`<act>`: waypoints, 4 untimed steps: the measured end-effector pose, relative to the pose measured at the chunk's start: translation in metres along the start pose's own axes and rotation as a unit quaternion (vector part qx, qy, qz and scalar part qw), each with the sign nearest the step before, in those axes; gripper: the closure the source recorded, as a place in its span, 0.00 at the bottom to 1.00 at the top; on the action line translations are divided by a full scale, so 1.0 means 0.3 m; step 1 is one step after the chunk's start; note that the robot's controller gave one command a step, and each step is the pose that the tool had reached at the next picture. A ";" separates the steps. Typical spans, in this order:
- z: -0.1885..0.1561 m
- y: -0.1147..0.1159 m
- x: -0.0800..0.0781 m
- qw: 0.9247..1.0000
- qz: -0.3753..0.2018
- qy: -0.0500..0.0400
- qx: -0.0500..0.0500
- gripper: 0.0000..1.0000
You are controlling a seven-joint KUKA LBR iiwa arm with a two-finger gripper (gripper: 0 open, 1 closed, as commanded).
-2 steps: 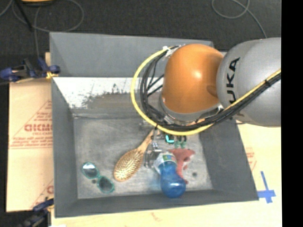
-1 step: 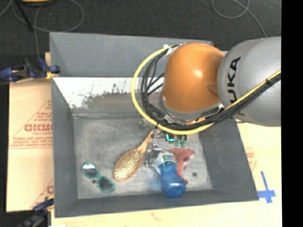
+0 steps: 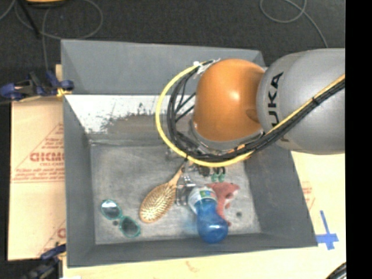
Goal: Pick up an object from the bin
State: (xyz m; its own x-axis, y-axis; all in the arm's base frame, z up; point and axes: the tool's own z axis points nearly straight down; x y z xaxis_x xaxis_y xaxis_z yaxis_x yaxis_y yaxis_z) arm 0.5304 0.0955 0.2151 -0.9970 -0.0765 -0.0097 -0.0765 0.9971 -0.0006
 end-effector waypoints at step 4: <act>0.449 -0.110 0.032 0.990 -0.140 -0.015 -0.005 1.00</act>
Offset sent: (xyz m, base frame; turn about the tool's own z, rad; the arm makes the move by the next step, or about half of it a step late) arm -0.0106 -0.0159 -0.1451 -0.2436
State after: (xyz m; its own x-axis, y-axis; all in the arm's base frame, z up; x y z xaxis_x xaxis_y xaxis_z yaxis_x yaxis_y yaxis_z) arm 0.5246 0.0618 0.0802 -0.9360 -0.3496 -0.0412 -0.3499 0.9368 0.0024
